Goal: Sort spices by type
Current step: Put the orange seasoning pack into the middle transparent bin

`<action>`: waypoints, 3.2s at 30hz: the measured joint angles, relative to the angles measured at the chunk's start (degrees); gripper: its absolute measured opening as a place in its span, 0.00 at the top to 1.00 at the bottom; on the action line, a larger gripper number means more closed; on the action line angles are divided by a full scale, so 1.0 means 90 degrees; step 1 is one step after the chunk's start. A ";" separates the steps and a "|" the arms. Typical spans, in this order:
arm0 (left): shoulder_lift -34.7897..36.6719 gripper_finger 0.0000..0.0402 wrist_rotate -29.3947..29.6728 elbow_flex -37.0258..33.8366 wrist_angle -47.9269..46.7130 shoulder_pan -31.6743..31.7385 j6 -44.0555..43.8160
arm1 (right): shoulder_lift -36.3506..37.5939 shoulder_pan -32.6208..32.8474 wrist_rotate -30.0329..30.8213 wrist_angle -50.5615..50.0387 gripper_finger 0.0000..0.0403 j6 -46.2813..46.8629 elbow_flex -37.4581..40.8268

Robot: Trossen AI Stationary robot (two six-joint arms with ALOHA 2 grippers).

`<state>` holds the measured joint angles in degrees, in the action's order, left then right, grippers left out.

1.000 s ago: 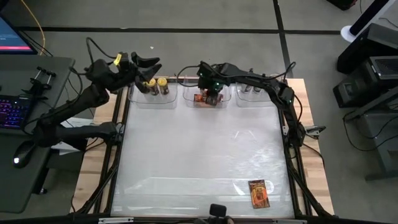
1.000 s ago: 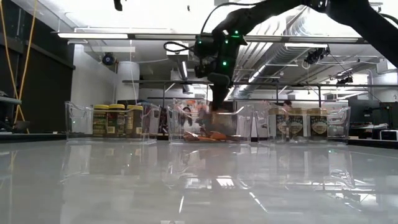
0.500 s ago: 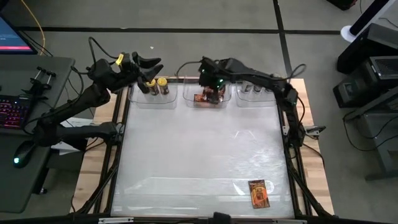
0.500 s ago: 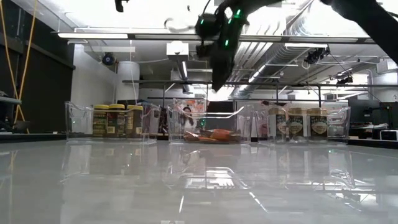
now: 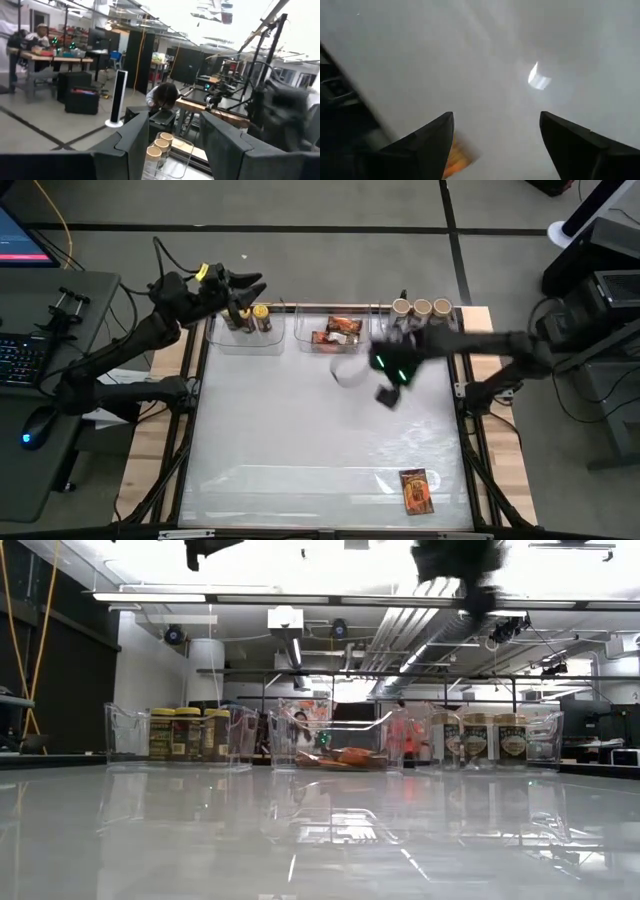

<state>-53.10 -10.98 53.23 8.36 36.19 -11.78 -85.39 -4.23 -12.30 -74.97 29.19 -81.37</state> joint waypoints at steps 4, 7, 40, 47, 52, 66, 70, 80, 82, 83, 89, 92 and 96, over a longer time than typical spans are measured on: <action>-0.0146 0.60 0.0002 0.0000 0.0015 0.0085 -0.0062 | 0.1066 0.1628 -0.0717 0.0916 0.28 0.3762 0.1807; -0.0267 0.60 0.0002 0.0000 0.0007 0.0109 -0.0065 | 0.1421 0.2931 -0.1016 0.2016 0.28 0.6557 0.2699; -0.0581 0.60 -0.0110 0.0000 0.0012 0.0104 -0.0063 | -0.1421 0.4927 -0.1309 0.4931 0.28 1.0710 0.3483; -0.0581 0.60 -0.0112 0.0000 0.0050 0.0104 -0.0063 | -0.1442 0.4913 -0.1237 0.4929 0.49 1.0417 0.3481; -0.0581 0.60 -0.0115 0.0000 0.0051 0.0104 -0.0062 | -0.1415 0.4899 -0.1169 0.4905 0.81 1.0328 0.3483; -0.0573 0.60 -0.0289 0.0000 0.0061 0.0101 -0.0399 | 0.1296 0.3004 0.1473 0.3660 0.95 0.7446 0.3515; -0.0573 0.60 -0.0685 0.0000 0.0059 0.0101 -0.0794 | 0.1987 0.1182 0.2459 0.4728 0.95 0.5197 0.3512; -0.0566 0.60 -0.1222 -0.0003 0.0182 0.0060 -0.1690 | 0.0365 -0.2450 0.1016 0.5407 0.96 -0.0154 0.1387; -0.0566 0.60 -0.1222 -0.0005 0.0497 -0.0019 -0.1975 | -0.0263 -0.2780 0.0863 0.5067 0.96 -0.1061 0.0553; -0.0561 0.60 -0.1224 -0.0007 0.0723 -0.0058 -0.2142 | -0.0588 -0.2901 0.0790 0.4818 0.95 -0.1477 0.0109; -0.0443 0.60 -0.1224 -0.0005 0.2044 -0.0250 -0.2501 | -0.2605 -0.3257 0.0700 0.2829 0.91 -0.3431 -0.2450; -0.0367 0.60 -0.1222 -0.0005 0.2287 -0.0298 -0.2503 | -0.3490 -0.3261 0.0716 0.1925 0.94 -0.4072 -0.3393; -0.0311 0.60 -0.1203 -0.0005 0.2304 -0.0321 -0.2503 | -0.4386 -0.3214 0.0786 0.1208 0.96 -0.4522 -0.4085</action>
<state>-55.90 -21.81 53.19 29.10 33.30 -34.30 -124.86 -33.16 -5.23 -64.10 -11.52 -118.13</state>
